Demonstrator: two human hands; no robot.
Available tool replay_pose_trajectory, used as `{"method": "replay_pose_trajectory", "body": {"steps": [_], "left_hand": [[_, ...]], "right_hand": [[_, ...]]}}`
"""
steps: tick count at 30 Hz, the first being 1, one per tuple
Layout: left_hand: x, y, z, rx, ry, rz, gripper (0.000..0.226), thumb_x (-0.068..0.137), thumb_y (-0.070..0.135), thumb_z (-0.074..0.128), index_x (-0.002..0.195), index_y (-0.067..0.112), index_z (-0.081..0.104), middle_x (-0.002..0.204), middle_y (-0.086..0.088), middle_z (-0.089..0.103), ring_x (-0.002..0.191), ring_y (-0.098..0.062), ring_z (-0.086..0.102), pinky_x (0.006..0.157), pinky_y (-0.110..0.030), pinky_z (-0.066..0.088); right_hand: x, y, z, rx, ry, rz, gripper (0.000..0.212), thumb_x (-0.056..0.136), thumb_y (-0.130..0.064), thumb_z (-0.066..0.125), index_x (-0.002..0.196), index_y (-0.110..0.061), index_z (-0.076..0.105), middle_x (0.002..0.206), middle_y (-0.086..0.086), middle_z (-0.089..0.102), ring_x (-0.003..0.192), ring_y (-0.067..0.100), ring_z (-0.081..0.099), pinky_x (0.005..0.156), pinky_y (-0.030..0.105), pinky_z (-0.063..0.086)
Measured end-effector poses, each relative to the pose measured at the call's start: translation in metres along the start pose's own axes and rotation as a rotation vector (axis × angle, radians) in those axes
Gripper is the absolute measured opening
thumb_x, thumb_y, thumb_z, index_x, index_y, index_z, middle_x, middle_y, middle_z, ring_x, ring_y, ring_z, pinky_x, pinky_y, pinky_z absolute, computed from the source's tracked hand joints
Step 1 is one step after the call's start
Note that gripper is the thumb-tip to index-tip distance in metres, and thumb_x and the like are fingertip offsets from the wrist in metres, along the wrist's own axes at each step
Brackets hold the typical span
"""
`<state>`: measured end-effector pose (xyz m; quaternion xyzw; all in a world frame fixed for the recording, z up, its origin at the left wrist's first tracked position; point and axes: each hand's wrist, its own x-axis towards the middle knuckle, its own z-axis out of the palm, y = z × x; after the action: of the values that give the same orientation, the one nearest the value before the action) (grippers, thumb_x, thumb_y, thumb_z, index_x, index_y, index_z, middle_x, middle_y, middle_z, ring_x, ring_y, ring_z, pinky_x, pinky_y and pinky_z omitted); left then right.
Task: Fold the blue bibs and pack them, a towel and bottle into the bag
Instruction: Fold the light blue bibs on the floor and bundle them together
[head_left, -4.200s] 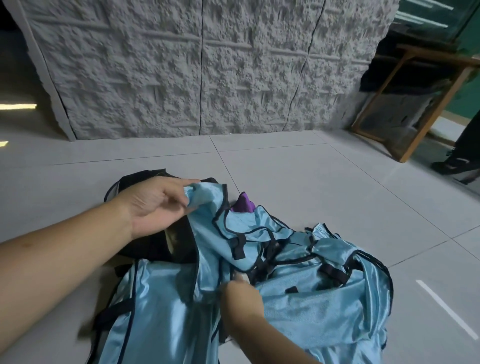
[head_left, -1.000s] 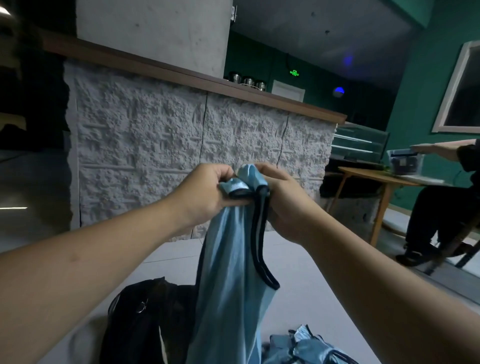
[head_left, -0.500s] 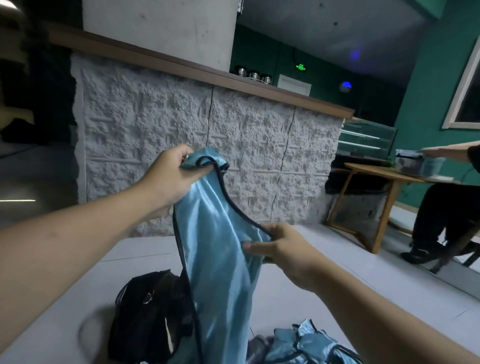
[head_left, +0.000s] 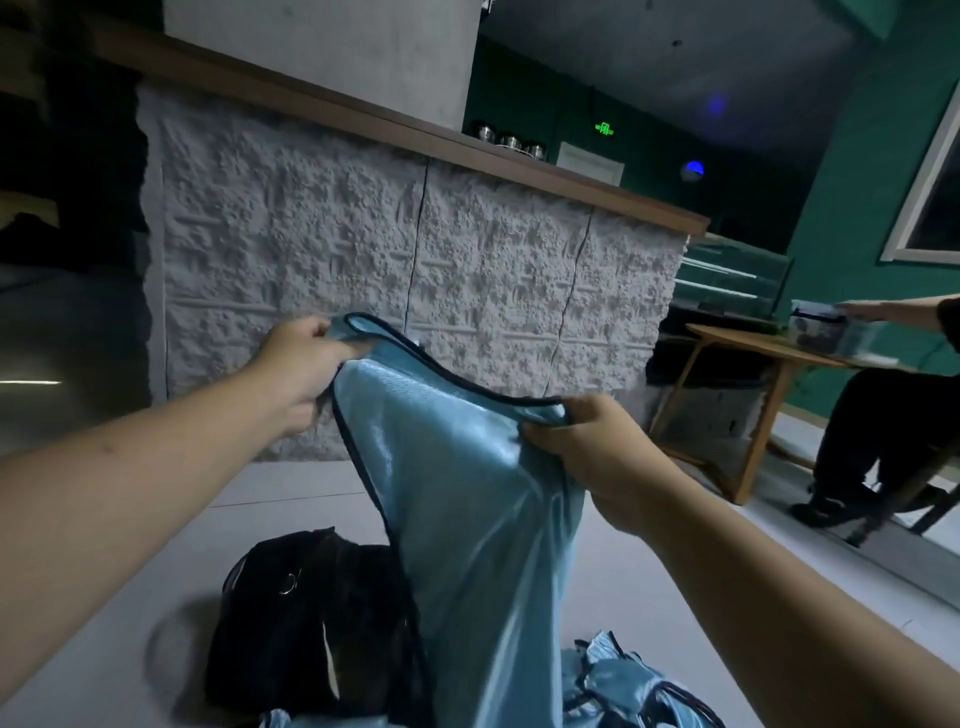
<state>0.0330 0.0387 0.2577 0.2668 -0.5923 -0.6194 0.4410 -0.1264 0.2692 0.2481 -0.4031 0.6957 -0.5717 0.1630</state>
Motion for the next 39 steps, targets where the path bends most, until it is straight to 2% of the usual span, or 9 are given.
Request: {"method": "replay_pose_trajectory", "body": {"steps": [4,8,11,14,19,24,31,35,39], "left_hand": [[-0.010,-0.046,0.004,-0.234,0.005,-0.415,0.013,0.100,0.015,0.062,0.097,0.005,0.069,0.063,-0.010,0.073,0.046,-0.019,0.069,0.041,-0.030,0.057],[-0.051,-0.096,0.014,-0.282,-0.047,-0.705,0.056,0.099,0.056,0.056,0.122,0.005,0.055,0.087,-0.021,0.067,0.043,-0.028,0.066,0.037,-0.032,0.053],[-0.086,-0.130,0.025,-0.234,-0.253,-0.938,0.112,0.078,0.092,0.042,0.132,-0.005,0.058,0.112,-0.034,0.068,0.079,-0.038,0.074,0.074,-0.045,0.062],[-0.111,-0.142,0.028,-0.217,-0.322,-0.837,0.090,0.065,0.092,0.052,0.077,0.003,0.064,0.071,-0.017,0.061,0.058,-0.025,0.061,0.057,-0.026,0.047],[-0.140,-0.113,0.029,-0.335,-0.782,-0.744,0.097,0.053,0.063,0.091,0.126,0.002,0.071,0.127,-0.025,0.069,0.111,-0.036,0.070,0.096,-0.046,0.056],[-0.131,-0.100,0.036,-0.049,-0.587,-0.447,0.034,0.081,0.017,0.081,0.111,0.002,0.075,0.108,-0.018,0.077,0.101,-0.033,0.075,0.099,-0.045,0.053],[-0.100,-0.083,0.018,-0.009,-0.557,-0.394,0.062,0.072,0.031,0.089,0.117,-0.004,0.065,0.112,-0.020,0.076,0.112,-0.040,0.069,0.111,-0.056,0.044],[-0.088,-0.065,0.020,-0.201,-0.597,-0.415,0.041,0.078,0.021,0.078,0.111,-0.003,0.075,0.113,-0.027,0.072,0.098,-0.037,0.073,0.096,-0.048,0.057],[-0.081,-0.050,0.024,-0.223,-0.575,-0.417,0.033,0.083,0.025,0.073,0.103,-0.001,0.078,0.102,-0.022,0.074,0.089,-0.033,0.072,0.098,-0.048,0.054]], "right_hand": [[-0.001,-0.009,0.013,0.022,-0.011,-0.014,0.019,0.098,0.000,0.060,0.099,-0.007,0.078,0.095,0.024,0.076,0.088,0.039,0.075,0.081,0.053,0.061],[0.000,-0.009,0.020,0.174,-0.001,0.091,0.020,0.103,-0.002,0.053,0.097,0.004,0.072,0.089,0.026,0.075,0.075,0.036,0.072,0.073,0.048,0.061],[0.002,-0.009,0.020,0.249,0.038,0.163,0.021,0.104,-0.003,0.051,0.093,0.005,0.067,0.081,0.024,0.070,0.070,0.033,0.069,0.071,0.048,0.059],[0.005,-0.006,0.017,0.286,0.069,0.213,0.019,0.102,0.001,0.046,0.094,0.004,0.062,0.076,0.021,0.062,0.066,0.031,0.062,0.065,0.044,0.054],[0.019,0.011,0.010,0.219,0.205,0.343,0.018,0.095,0.007,0.039,0.097,0.006,0.057,0.077,0.017,0.057,0.068,0.029,0.057,0.064,0.043,0.049],[0.028,0.020,0.006,-0.031,0.247,0.384,0.030,0.086,-0.001,0.039,0.108,-0.001,0.059,0.102,0.026,0.065,0.087,0.039,0.069,0.071,0.054,0.062],[0.020,0.029,-0.008,-0.155,0.310,0.350,0.020,0.090,-0.001,0.056,0.094,-0.010,0.073,0.090,0.020,0.074,0.083,0.036,0.073,0.079,0.058,0.062],[0.015,0.034,-0.012,0.196,0.193,0.377,0.023,0.092,-0.011,0.072,0.106,0.007,0.070,0.086,0.023,0.074,0.074,0.032,0.071,0.074,0.045,0.060],[0.003,0.045,-0.009,0.680,-0.162,0.240,0.062,0.097,-0.041,0.060,0.141,0.003,0.053,0.140,0.026,0.059,0.128,0.038,0.059,0.109,0.049,0.047]]}}
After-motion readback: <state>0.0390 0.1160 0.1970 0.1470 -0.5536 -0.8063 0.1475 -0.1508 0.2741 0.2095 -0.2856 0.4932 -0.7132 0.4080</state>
